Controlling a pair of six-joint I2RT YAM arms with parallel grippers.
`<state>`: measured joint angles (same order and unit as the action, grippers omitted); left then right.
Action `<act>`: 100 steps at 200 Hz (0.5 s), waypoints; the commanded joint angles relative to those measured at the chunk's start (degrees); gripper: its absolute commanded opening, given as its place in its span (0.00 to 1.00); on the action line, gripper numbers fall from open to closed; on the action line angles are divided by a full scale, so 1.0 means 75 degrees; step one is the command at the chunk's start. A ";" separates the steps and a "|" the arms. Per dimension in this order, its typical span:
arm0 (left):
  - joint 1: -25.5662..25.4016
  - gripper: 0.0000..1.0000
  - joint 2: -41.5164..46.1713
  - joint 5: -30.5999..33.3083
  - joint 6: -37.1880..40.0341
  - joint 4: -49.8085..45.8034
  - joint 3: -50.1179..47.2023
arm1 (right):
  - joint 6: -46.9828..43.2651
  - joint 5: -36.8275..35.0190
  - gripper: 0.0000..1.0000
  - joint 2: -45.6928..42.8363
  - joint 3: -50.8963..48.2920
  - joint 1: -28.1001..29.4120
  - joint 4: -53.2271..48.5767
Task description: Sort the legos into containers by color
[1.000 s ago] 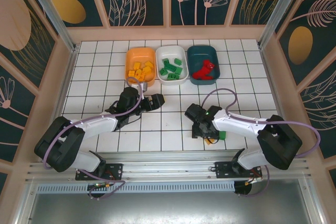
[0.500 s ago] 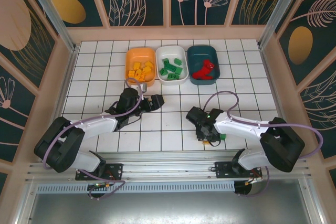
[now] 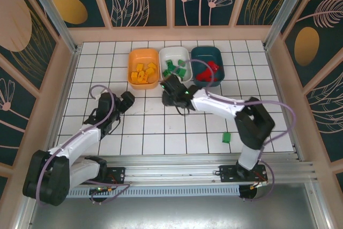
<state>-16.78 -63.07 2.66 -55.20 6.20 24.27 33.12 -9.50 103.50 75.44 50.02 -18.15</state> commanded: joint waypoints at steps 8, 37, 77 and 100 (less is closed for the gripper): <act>0.0025 0.95 0.0370 -0.0103 -0.0248 -0.0479 -0.0213 | -0.1047 0.0197 0.26 0.1534 0.1777 -0.0218 0.1419; 0.0030 0.95 0.0742 -0.0410 -0.0039 -0.0662 -0.0313 | -0.1239 0.0627 0.28 0.2496 0.2561 -0.0572 0.2122; 0.0034 0.92 0.0957 -0.0929 0.0144 -0.0104 -0.0503 | -0.1842 0.1008 0.55 0.3535 0.4414 -0.0788 0.1432; 0.0025 0.92 0.0841 -0.1164 0.0164 0.0146 -0.0443 | -0.1977 0.0761 0.62 0.3390 0.4850 -0.0763 0.1055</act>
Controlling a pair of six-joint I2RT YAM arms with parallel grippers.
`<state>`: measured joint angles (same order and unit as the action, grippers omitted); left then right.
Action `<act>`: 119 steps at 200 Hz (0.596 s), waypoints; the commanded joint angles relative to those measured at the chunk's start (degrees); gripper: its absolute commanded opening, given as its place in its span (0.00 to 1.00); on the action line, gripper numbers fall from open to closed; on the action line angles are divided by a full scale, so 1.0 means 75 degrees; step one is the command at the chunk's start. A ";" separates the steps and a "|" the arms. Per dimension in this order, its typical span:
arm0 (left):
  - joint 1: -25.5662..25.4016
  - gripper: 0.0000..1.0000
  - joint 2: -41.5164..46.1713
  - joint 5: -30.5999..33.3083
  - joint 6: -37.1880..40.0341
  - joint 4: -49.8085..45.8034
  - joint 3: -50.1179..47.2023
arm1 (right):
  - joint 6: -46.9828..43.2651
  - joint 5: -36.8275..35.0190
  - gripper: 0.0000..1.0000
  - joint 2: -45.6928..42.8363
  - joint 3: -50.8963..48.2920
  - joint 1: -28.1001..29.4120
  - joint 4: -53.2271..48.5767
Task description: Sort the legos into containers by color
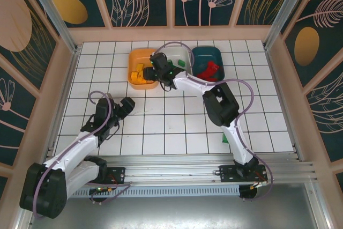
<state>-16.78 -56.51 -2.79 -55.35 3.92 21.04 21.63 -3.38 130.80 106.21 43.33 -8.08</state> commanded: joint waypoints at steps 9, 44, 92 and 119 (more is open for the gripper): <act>0.0036 0.92 -0.0099 -0.0543 0.0230 0.0504 0.0055 | -0.0478 -0.0225 0.62 -0.0425 0.0715 0.0161 -0.0432; 0.0033 0.91 -0.0256 -0.0963 0.0228 0.1190 -0.0063 | -0.0276 -0.1298 0.63 -0.2411 -0.1572 0.0406 -0.0200; -0.0543 0.88 -0.1104 -0.1616 0.0177 0.3058 -0.0255 | 0.1329 -0.2753 0.69 -0.5527 -0.5446 0.0376 -0.1735; -0.1414 0.88 -0.1767 -0.1517 0.0161 0.4062 -0.0204 | 0.2893 -0.3404 0.75 -0.7024 -0.6591 0.0258 -0.4509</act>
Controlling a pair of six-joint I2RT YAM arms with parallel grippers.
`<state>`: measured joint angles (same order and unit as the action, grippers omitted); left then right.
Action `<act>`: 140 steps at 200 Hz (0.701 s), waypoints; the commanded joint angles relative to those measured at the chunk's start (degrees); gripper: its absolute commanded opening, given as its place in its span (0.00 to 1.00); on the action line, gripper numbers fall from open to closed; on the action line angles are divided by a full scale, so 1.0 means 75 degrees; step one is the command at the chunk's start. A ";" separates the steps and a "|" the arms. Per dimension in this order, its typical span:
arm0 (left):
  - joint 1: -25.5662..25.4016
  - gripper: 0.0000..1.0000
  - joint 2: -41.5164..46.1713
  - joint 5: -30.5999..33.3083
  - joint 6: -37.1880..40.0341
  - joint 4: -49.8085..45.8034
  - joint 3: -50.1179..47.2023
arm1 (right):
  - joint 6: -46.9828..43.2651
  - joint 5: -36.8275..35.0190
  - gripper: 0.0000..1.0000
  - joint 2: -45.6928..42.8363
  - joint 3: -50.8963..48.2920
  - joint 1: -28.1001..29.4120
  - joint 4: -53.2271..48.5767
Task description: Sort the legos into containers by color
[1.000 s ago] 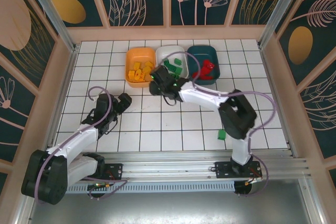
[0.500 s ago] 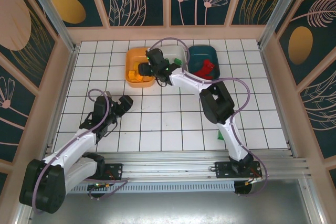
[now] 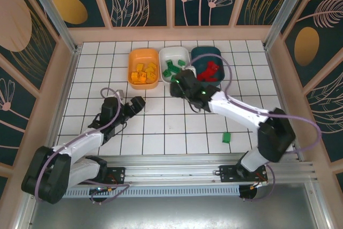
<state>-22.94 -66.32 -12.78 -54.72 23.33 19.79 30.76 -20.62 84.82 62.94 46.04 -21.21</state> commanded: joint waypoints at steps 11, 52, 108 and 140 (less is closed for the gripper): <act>-0.0839 0.87 -0.0782 -0.0299 0.0040 0.1958 -0.0005 | 0.2237 -0.1083 0.76 -0.1392 -0.1095 -0.0106 -0.3789; -0.1418 0.88 -0.1852 -0.0757 0.0243 0.2798 0.0336 | 0.4107 -0.0065 0.81 -0.3479 -0.2476 -0.0216 -0.4845; -0.1430 0.87 -0.2468 -0.1379 0.0078 0.3019 0.0411 | 0.4699 0.0417 0.83 -0.3734 -0.3575 -0.0730 -0.4420; -0.1427 0.88 -0.2161 -0.1106 0.0342 0.2272 0.0563 | 0.3844 0.0470 0.82 -0.3057 -0.3592 -0.1346 -0.4041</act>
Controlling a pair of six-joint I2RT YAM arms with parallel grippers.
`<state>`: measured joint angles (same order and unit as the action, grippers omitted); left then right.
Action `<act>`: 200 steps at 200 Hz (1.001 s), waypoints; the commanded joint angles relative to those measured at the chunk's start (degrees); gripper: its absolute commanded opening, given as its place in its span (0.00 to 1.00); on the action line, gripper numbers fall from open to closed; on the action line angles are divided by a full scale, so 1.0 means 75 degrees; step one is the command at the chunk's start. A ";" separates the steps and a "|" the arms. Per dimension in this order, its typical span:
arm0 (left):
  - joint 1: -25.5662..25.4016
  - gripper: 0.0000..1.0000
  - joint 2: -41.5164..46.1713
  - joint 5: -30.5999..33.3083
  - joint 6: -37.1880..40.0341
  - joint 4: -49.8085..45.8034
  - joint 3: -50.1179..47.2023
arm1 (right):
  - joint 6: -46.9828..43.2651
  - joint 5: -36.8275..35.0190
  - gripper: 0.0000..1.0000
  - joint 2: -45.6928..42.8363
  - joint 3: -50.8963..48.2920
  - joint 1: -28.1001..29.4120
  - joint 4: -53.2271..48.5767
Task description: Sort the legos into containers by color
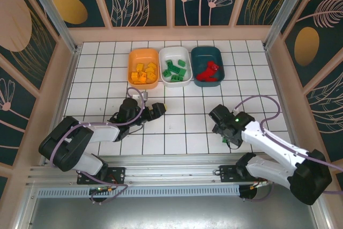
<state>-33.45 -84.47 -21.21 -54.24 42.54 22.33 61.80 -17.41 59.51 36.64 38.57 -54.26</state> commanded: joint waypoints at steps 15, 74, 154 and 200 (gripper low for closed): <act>-0.0031 0.89 0.0450 0.0128 0.0385 -0.0576 0.0279 | -0.0482 0.0240 0.81 0.0476 -0.0232 -0.0483 0.0798; -0.0018 0.90 0.0651 0.0255 0.0529 -0.1175 0.0520 | -0.1029 0.1263 0.55 0.0757 -0.0753 -0.0675 0.2031; -0.0014 0.91 0.1429 0.1705 0.0693 -0.2743 0.0828 | -0.1985 0.0955 0.21 0.0946 0.0375 -0.0353 0.2922; 0.0552 0.99 0.2936 0.5023 0.0318 -0.5459 0.1160 | -0.4120 0.0546 0.22 0.3377 0.3132 -0.0099 0.5123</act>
<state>-31.53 -67.66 -0.30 -50.59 15.07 29.21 42.37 -9.69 76.77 50.09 36.60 -28.69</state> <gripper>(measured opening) 0.983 0.292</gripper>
